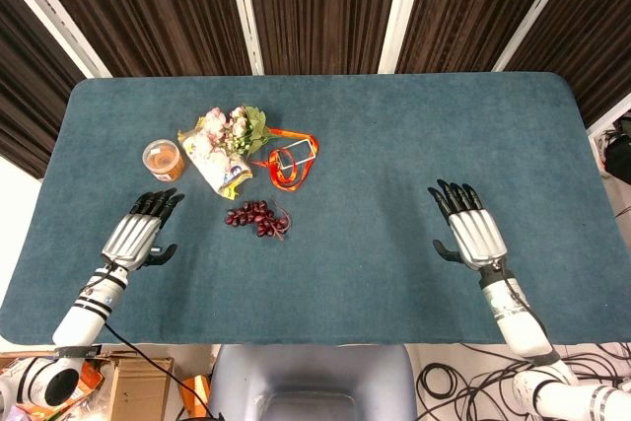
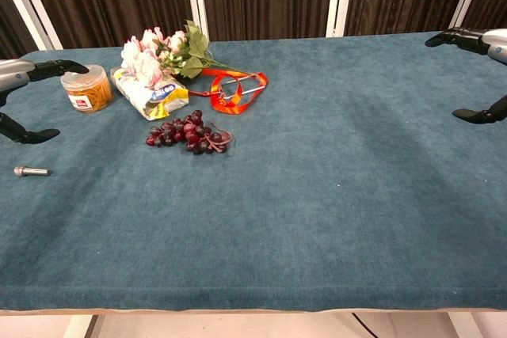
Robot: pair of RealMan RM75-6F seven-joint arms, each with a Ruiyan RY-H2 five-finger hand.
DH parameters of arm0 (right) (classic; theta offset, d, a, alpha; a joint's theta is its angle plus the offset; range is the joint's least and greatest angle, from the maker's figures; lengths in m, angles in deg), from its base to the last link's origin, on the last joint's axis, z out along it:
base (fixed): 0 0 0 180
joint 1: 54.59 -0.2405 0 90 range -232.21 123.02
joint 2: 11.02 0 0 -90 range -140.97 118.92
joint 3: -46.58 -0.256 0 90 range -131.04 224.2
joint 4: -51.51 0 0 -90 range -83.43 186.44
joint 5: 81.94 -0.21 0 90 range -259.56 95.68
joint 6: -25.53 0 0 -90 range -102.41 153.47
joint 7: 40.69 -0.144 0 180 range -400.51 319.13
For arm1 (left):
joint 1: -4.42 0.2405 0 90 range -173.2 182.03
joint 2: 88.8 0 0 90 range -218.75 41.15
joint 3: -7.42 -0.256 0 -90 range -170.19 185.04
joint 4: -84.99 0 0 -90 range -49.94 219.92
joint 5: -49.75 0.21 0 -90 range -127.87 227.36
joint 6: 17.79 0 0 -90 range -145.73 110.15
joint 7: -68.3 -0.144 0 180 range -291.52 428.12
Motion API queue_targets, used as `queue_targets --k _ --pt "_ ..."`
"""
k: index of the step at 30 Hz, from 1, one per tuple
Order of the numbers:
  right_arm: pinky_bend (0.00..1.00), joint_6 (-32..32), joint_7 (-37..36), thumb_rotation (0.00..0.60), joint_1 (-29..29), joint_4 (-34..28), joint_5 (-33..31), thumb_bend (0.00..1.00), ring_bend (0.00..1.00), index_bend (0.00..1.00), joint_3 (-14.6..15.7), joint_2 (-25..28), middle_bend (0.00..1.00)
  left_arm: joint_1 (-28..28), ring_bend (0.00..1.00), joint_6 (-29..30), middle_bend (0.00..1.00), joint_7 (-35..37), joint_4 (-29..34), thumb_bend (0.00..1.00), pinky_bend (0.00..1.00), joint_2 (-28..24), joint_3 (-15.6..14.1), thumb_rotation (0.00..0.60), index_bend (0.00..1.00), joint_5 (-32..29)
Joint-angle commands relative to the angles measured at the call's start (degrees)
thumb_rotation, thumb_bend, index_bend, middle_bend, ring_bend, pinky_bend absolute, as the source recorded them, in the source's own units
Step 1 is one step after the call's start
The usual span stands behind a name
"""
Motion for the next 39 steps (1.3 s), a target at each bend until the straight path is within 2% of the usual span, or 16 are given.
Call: queue_targets --k 1,7,14,20,29,39 --pt "0.00 0.33 0.45 0.600 0.13 -0.72 -0.18 0.25 0.00 0.00 0.51 0.55 0.00 -0.27 0.00 0.13 0.00 -0.50 0.29 0.35 0.00 0.25 -0.42 0.600 0.00 -0.44" --pt "0.00 2.08 -0.11 0.600 1.24 -2.57 0.91 0.25 0.00 0.00 1.96 2.48 0.00 0.07 0.00 1.21 0.00 -0.41 -1.46 0.35 0.00 1.81 -1.62 0.600 0.01 -0.53" --pt "0.00 4.33 -1.46 0.600 3.43 -4.65 2.66 0.25 0.00 0.00 4.31 5.20 0.00 0.74 0.00 5.02 0.00 -5.06 -6.18 0.38 0.00 6.83 -2.92 0.600 0.24 -0.50" --pt "0.00 6.63 -2.95 0.600 5.60 -5.79 4.85 0.25 0.00 0.00 6.41 7.46 0.00 0.86 0.00 4.71 0.00 -8.10 -10.19 0.36 0.00 10.10 -3.44 0.600 0.32 -3.21" --pt "0.00 12.09 -4.66 0.600 10.51 -5.45 9.52 0.25 0.00 0.00 10.70 9.32 0.00 1.47 0.00 4.20 0.00 -7.09 -15.63 0.34 0.00 12.90 -3.96 0.600 0.38 -4.46" --pt "0.00 12.41 -5.71 0.600 11.82 -5.51 9.11 0.25 0.00 0.00 10.92 10.26 0.00 1.46 0.00 3.26 0.01 -7.27 -18.62 0.34 0.00 14.03 -3.48 0.600 0.43 -5.91"
